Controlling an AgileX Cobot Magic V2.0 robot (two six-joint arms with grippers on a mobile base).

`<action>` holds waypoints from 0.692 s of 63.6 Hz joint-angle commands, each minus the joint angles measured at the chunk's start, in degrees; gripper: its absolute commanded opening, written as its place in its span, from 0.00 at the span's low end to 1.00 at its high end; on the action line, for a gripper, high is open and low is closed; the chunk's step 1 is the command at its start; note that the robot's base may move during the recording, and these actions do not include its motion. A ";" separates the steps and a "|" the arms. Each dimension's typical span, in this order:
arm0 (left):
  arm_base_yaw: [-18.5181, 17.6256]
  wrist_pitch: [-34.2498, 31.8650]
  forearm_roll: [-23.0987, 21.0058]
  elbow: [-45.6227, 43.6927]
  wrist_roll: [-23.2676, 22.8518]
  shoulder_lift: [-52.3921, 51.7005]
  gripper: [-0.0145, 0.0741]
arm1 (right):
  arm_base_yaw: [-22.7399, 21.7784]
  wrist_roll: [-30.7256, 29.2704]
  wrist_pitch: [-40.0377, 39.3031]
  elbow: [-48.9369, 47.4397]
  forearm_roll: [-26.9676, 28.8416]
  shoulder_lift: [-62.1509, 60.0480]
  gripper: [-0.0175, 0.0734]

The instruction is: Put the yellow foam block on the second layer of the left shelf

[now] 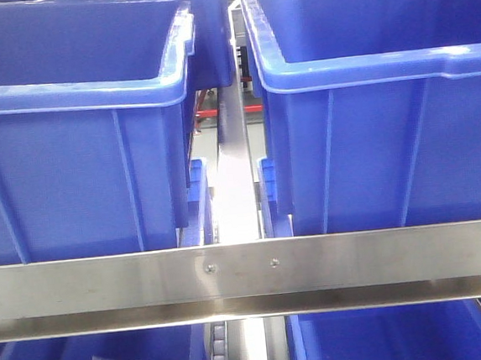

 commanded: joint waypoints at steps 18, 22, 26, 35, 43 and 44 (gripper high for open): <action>-0.14 -4.66 -0.35 1.44 -0.27 -1.02 0.32 | -0.20 -0.33 -4.43 -1.19 -0.41 -1.07 0.25; -0.14 -4.66 -0.35 1.44 -0.27 -1.02 0.32 | -0.20 -0.33 -4.43 -1.19 -0.41 -1.07 0.25; -0.14 -4.66 -0.35 1.44 -0.27 -1.02 0.32 | -0.20 -0.33 -4.43 -1.19 -0.41 -1.07 0.25; -0.14 -4.66 -0.35 1.44 -0.27 -1.02 0.32 | -0.20 -0.33 -4.43 -1.19 -0.41 -1.07 0.25; -0.14 -4.66 -0.35 1.44 -0.27 -1.02 0.32 | -0.20 -0.33 -4.43 -1.19 -0.41 -1.07 0.25; -0.14 -4.66 -0.35 1.44 -0.27 -1.02 0.32 | -0.20 -0.33 -4.43 -1.19 -0.41 -1.07 0.25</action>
